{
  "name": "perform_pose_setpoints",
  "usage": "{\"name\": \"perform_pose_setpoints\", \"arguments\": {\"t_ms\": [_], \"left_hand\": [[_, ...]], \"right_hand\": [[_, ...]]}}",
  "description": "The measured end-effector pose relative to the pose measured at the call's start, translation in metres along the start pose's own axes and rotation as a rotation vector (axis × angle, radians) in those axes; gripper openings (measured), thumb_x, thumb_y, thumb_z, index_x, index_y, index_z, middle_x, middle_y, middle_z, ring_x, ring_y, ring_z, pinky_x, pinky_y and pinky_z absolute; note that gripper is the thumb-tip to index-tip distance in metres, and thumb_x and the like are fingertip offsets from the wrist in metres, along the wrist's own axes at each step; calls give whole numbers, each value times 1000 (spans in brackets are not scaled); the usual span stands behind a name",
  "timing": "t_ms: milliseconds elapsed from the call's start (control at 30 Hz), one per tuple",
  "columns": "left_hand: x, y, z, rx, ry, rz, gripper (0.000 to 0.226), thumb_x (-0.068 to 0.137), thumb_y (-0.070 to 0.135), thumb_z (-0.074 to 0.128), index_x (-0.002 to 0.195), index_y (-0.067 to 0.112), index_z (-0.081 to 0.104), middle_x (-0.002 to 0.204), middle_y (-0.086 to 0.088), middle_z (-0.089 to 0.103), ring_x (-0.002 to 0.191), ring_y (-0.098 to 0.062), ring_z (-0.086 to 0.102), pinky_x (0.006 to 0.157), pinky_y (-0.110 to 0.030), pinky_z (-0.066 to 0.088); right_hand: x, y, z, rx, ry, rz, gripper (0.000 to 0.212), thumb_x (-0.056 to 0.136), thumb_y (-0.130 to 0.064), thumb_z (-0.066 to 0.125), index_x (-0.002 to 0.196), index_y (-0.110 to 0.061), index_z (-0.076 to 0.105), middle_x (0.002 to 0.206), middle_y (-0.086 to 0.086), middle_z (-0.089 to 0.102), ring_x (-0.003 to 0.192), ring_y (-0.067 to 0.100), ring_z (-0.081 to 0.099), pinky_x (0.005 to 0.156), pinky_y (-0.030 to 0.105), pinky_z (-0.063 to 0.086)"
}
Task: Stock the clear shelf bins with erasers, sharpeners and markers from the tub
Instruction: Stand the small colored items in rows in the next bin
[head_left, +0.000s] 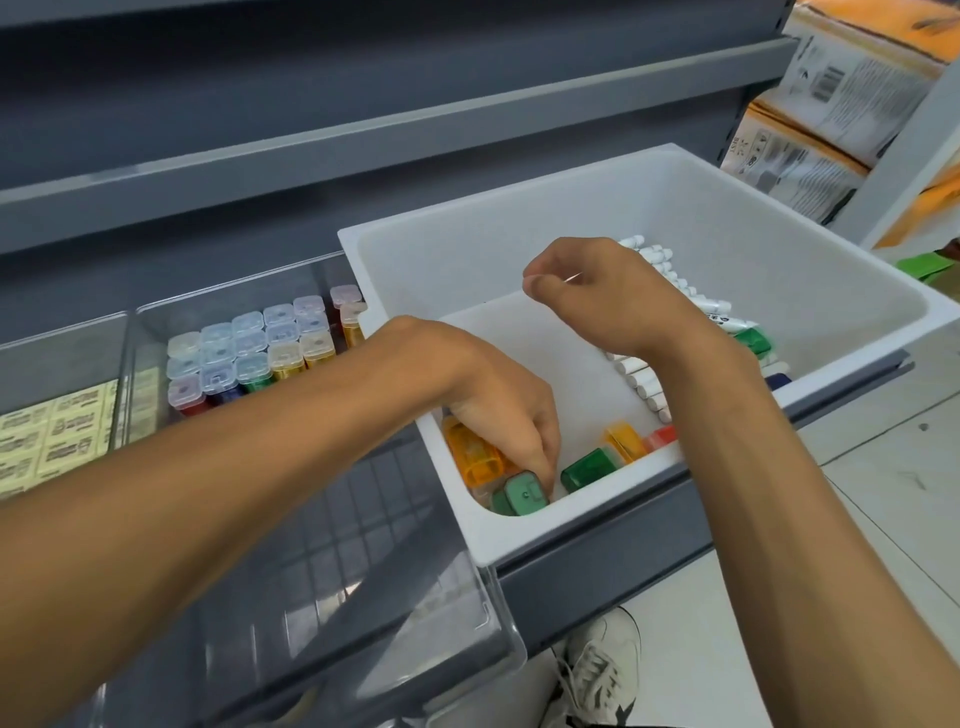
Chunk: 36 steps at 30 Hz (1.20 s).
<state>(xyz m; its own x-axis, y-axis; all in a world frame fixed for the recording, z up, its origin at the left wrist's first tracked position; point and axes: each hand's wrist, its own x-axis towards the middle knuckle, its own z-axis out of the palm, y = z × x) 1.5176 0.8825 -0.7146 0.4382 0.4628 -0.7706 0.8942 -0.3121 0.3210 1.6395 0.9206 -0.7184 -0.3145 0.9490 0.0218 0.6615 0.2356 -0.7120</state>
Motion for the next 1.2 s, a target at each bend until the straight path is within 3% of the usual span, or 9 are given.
{"name": "perform_pose_setpoints", "arguments": {"t_ms": [100, 233, 333, 467, 633, 733, 867, 1033, 1200], "left_hand": [[1, 0, 0, 15, -23, -17, 25, 93, 42, 60, 100, 24, 75, 104, 1, 73, 96, -16, 68, 86, -29, 56], [0, -2, 0, 10, 18, 36, 23, 93, 39, 60, 82, 24, 73, 88, 4, 71, 79, -8, 63, 70, -21, 52], [0, -2, 0, 64, 82, 50, 25, 91, 40, 61, 81, 22, 75, 86, 5, 73, 75, -6, 64, 66, -18, 51], [-2, -3, 1, 102, 163, 46, 25, 88, 40, 62, 80, 22, 76, 83, 6, 73, 74, -8, 65, 66, -20, 53], [-9, -6, -2, 111, 384, 65, 23, 81, 41, 61, 78, 22, 74, 77, 7, 71, 69, -9, 60, 66, -28, 54], [-16, -11, -5, -30, 508, 106, 21, 80, 40, 61, 79, 25, 74, 80, 9, 73, 78, -12, 66, 80, -39, 58], [-18, -14, -4, -221, 763, 144, 22, 77, 44, 61, 83, 29, 76, 84, 11, 74, 80, -8, 69, 81, -40, 58], [-44, -15, -2, -566, 986, 285, 18, 89, 20, 63, 76, 21, 75, 85, 0, 74, 74, -5, 68, 75, -25, 57], [-89, -21, 12, -774, 1220, 324, 21, 86, 15, 59, 71, 11, 73, 85, -9, 73, 73, -8, 63, 69, -20, 52]], "right_hand": [[0, 0, 0, 16, 0, 2, 21, 97, -32, 52, 110, -21, 64, 114, -2, 64, 101, 16, 60, 77, 27, 45], [0, 0, 0, 15, -5, -5, 21, 97, -31, 52, 110, -20, 64, 112, -2, 65, 100, 14, 60, 73, 23, 44], [0, -1, -1, 16, -10, -6, 21, 97, -30, 52, 109, -20, 64, 111, -2, 66, 100, 15, 61, 77, 25, 47], [0, -2, -1, 29, -2, -6, 18, 97, -30, 52, 106, -21, 64, 110, -1, 66, 101, 16, 61, 79, 26, 48], [3, 0, -1, 59, 20, 0, 15, 96, -28, 53, 103, -21, 65, 105, 0, 68, 97, 16, 63, 75, 21, 47], [2, -1, -1, 82, 102, -26, 21, 96, -28, 55, 113, -21, 63, 110, -2, 65, 97, 14, 61, 73, 19, 46], [-11, -8, -3, 110, 287, -101, 27, 96, -28, 55, 122, -23, 59, 111, -9, 60, 95, 5, 57, 71, 7, 40], [-32, -15, -15, 227, 473, -108, 24, 96, -23, 54, 120, -24, 58, 106, -10, 61, 87, -6, 56, 69, 2, 40], [-53, -41, -14, 286, 540, -181, 24, 95, -20, 53, 119, -24, 58, 104, -7, 64, 87, -2, 58, 68, 2, 42]]}}
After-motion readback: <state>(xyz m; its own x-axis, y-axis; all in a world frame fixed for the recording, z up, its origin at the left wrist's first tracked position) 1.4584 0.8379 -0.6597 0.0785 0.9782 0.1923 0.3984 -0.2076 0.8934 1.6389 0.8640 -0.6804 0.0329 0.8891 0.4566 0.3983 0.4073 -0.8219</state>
